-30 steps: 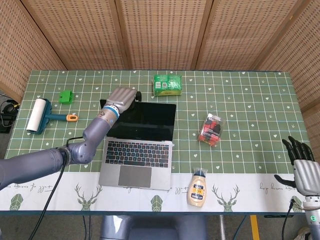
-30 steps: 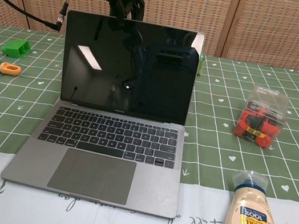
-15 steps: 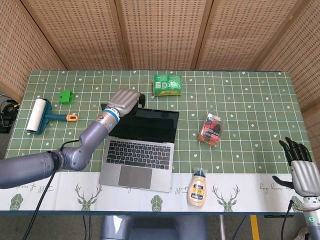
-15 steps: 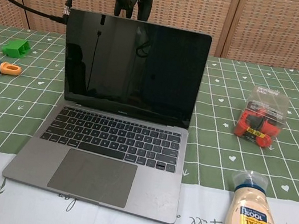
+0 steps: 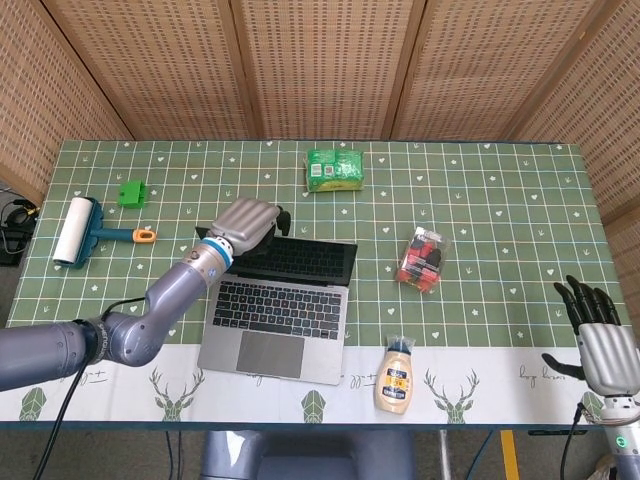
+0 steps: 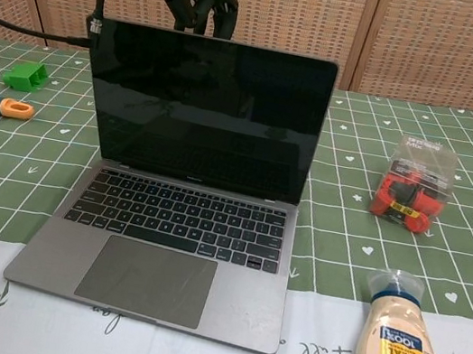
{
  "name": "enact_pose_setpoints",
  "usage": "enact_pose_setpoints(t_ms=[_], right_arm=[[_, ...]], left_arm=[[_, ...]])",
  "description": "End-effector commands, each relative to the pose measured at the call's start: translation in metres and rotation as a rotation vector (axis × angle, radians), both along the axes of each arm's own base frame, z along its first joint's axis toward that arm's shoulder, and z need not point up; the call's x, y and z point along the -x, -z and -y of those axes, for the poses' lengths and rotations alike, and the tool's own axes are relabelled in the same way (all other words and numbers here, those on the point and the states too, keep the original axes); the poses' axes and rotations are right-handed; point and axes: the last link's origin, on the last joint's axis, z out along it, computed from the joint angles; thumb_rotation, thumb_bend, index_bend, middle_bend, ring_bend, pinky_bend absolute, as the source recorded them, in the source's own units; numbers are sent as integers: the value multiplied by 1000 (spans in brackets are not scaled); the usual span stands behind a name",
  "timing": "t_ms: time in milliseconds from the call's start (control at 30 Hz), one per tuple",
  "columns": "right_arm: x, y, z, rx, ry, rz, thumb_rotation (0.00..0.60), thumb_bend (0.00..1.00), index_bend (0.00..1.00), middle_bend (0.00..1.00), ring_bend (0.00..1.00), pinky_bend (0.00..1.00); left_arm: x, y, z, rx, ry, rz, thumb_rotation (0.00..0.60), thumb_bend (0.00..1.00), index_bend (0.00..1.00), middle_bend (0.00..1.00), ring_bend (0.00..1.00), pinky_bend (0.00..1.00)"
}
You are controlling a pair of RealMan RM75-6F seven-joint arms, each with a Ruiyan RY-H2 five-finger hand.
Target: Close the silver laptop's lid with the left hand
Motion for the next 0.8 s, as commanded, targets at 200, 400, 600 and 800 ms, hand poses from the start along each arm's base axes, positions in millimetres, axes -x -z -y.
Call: enact_pose_setpoints(t_ms=[200,400,600,800], right_arm=[[-3,1,-2,-5,-10,-4,600,15,0,0,0,0],[-6,4,-4,-13,-23,-11,600,16,0,0,0,0],[-6,6,-4,-18,-23,-15,600,16,0,0,0,0],[-7,6,-5,-23,-23,-20,600,16,0,0,0,0]], left_arm=[[6,-6,18,19,20,2,600,1000,447,343,352,390],[6,-14,31,29,47,10,600,1000,452,346,356,392],[7,-17,48,74,55,19,600,1000,455,349,359,393],[14,-15,67,129,62,11,600,1000,456,349,360,393]])
